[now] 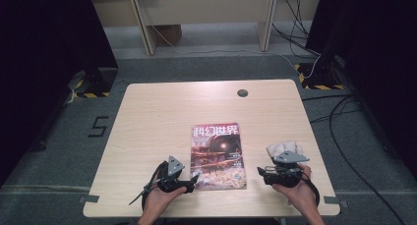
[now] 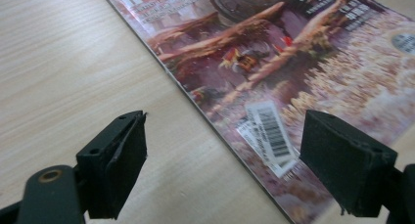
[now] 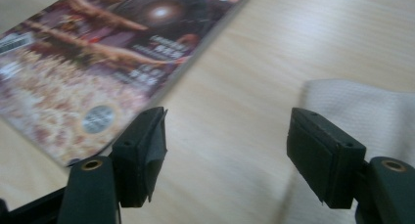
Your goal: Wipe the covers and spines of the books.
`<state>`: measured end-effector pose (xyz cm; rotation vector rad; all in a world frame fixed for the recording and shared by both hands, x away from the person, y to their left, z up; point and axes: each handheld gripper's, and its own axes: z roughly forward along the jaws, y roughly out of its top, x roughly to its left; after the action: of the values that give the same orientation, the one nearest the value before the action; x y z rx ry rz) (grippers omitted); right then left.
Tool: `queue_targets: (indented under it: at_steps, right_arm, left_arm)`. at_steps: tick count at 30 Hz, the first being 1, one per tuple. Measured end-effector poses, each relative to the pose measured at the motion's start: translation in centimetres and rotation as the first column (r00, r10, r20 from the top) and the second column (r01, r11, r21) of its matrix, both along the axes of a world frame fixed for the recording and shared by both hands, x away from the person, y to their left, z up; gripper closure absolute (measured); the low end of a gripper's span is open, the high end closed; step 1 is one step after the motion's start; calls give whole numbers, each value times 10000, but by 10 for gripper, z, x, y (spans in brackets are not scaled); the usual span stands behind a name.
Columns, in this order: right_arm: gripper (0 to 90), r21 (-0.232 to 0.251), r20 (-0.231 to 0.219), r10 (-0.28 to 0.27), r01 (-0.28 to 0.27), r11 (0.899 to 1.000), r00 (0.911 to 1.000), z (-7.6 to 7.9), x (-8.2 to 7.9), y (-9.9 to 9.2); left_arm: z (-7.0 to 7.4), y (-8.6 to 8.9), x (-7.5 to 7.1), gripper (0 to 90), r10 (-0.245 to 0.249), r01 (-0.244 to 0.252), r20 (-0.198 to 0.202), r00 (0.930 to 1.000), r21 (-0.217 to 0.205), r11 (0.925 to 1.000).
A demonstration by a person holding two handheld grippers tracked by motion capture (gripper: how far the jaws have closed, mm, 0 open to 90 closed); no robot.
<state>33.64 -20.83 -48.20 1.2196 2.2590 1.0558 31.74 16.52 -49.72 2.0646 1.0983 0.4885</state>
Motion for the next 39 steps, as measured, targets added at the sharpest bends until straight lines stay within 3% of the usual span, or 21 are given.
queue_targets:
  at_steps: [7, 12, 15, 18, 22, 29, 39]
  right_arm:
    - [331, 144, 177, -734, 732, 9972, 9971, 4, 4, -22]
    - [353, -142, 346, -1014, 1020, 9947, 9942, 5, 6, -33]
    - [366, -173, 300, -1379, 1385, 9902, 9900, 4, 8, -44]
    - [369, -441, -100, -1754, 1749, 9836, 9844, -3, 12, -56]
    - [392, -588, -502, -1677, 1647, 9846, 9846, -11, 15, -59]
    - [429, -895, -809, -1413, 1340, 9869, 9867, -17, 18, -56]
    - [446, -964, -715, -1176, 1105, 9892, 9905, -20, 25, -51]
  left_arm:
    - [1, 2, -13, 167, -304, 304, -75, 9995, 49, 9995]
    - [2, 4, -20, 163, -444, 446, -125, 9989, 142, 9989]
    - [2, 6, -25, 160, -559, 562, -140, 9983, 181, 9983]
    - [2, 9, -30, 156, -601, 605, -183, 9980, 246, 9979]
    - [2, 12, -35, 155, -647, 652, -159, 9978, 292, 9974]
    - [2, 15, -41, 155, -692, 698, -168, 9975, 335, 9970]
    - [-2, 17, -38, 155, -606, 618, -287, 9978, 435, 9971]
